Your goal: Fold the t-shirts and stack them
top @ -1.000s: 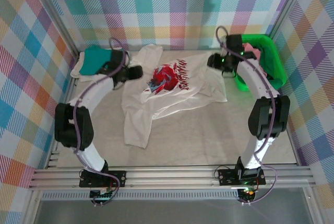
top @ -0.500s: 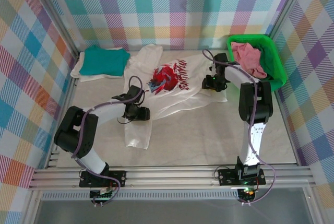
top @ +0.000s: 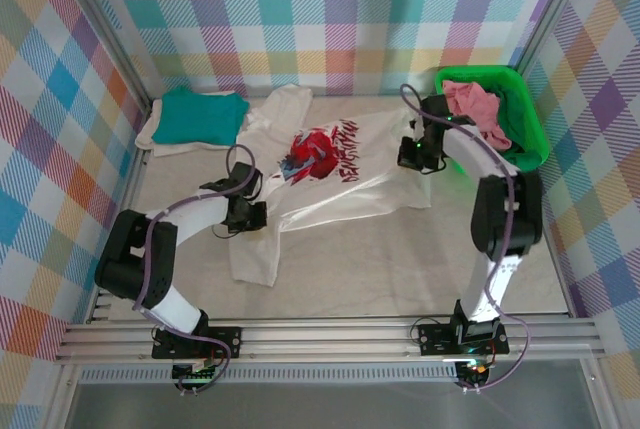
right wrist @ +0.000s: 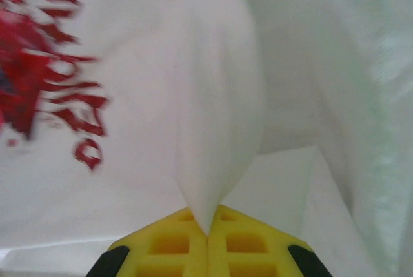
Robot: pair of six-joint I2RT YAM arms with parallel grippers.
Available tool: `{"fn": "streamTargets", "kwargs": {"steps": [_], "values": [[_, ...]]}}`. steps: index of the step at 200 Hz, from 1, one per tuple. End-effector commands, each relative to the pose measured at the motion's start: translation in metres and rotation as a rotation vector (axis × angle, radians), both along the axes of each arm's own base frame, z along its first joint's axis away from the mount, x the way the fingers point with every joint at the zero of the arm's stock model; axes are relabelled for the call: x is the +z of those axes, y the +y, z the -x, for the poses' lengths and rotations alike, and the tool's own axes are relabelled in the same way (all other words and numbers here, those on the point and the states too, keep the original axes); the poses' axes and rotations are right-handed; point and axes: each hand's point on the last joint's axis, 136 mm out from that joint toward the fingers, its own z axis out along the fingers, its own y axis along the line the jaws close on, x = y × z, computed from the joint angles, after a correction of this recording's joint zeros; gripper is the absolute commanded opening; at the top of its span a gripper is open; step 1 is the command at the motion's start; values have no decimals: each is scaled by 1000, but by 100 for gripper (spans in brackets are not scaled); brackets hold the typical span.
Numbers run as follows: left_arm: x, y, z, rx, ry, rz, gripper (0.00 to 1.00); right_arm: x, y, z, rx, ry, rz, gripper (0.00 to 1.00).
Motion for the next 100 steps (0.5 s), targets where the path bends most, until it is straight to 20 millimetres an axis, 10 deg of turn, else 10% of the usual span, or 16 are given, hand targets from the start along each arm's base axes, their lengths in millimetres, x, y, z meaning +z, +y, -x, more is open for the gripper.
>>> {"fn": "streamTargets", "kwargs": {"steps": [1,66,100], "values": [[15,19,17,54,35,-32,0,29,-14,40,-85,69,13,4],[34,26,13,24,22,-46,0,84,-32,61,-113,2,83,15],[26,27,18,14,34,-51,0,50,-40,57,-143,46,104,33]]}}
